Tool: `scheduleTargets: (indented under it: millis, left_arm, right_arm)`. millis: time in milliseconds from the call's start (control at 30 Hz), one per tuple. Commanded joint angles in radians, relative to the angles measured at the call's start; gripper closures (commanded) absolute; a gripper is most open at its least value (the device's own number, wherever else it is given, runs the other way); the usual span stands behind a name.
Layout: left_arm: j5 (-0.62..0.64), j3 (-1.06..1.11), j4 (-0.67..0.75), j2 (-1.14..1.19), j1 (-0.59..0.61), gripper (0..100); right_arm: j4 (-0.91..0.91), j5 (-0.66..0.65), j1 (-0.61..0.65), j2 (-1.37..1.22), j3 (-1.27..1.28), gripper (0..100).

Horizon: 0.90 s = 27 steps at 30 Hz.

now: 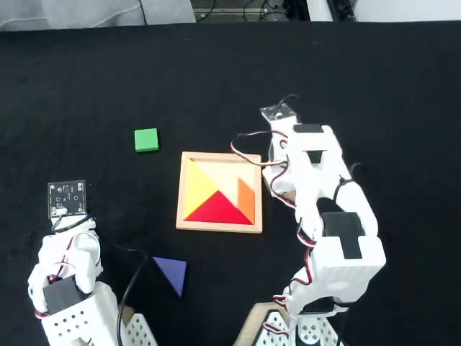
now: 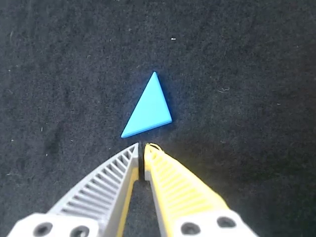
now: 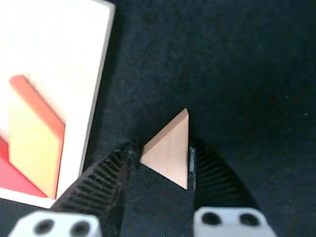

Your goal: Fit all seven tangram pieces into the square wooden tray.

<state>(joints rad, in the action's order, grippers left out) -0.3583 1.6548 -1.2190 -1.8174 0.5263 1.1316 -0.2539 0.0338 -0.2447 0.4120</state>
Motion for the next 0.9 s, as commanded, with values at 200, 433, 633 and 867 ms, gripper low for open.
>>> scheduleTargets:
  millis: [200,433,633,867]
  left_arm:
    - [-0.006,-0.005,0.002,-0.008,-0.015,97]
    - [-0.006,-0.005,0.002,-0.008,-0.015,97]
    - [-0.006,-0.005,0.002,-0.008,-0.015,97]
    - [-0.006,-0.005,0.002,-0.008,-0.015,97]
  right_arm:
    - [0.180,-0.005,0.008,0.094,-0.136,89.7]
    - [0.376,0.112,0.106,0.318,-0.282,89.7]
    - [0.336,0.414,0.270,0.278,-0.282,89.8]
    - [0.258,0.543,0.416,0.130,-0.288,89.9]
